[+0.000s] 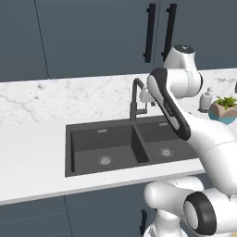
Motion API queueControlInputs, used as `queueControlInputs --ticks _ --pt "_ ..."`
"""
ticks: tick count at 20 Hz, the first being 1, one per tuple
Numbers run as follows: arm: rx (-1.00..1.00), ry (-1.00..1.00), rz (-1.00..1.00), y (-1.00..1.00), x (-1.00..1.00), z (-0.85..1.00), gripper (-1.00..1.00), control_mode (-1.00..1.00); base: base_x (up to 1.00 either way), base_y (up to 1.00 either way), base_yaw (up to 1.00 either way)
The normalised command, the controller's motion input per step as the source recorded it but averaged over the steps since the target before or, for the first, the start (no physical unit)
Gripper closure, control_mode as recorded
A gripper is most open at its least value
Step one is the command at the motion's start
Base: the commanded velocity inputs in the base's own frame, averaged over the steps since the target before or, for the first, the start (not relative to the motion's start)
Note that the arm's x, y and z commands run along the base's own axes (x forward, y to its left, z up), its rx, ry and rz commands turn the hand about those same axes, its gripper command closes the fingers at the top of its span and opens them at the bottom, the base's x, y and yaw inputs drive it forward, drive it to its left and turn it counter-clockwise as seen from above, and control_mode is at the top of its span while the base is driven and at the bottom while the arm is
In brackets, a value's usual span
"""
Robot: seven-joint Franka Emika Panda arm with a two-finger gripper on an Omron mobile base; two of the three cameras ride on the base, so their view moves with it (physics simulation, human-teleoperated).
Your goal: Navigate to the toaster.
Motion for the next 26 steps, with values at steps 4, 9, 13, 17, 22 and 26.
queueControlInputs --ticks 4,9,13,17,22,26 --pt "0.0 0.0 0.0 0.0 0.0 0.0 -1.0 1.0 0.0 0.0 0.0" --pt "0.0 0.0 0.0 0.0 0.0 0.0 -1.0 1.0 0.0 0.0 0.0" --pt "0.0 0.0 0.0 0.0 0.0 0.0 -1.0 1.0 -0.72 -0.11 -0.09" --pt "0.0 0.0 0.0 0.0 0.0 0.0 -1.0 1.0 -0.88 -0.11 -0.26" --pt "0.0 0.0 0.0 0.0 0.0 0.0 -1.0 1.0 -0.51 0.02 -0.8" --pt "0.0 0.0 0.0 0.0 0.0 0.0 -1.0 1.0 -0.14 0.05 -0.96"
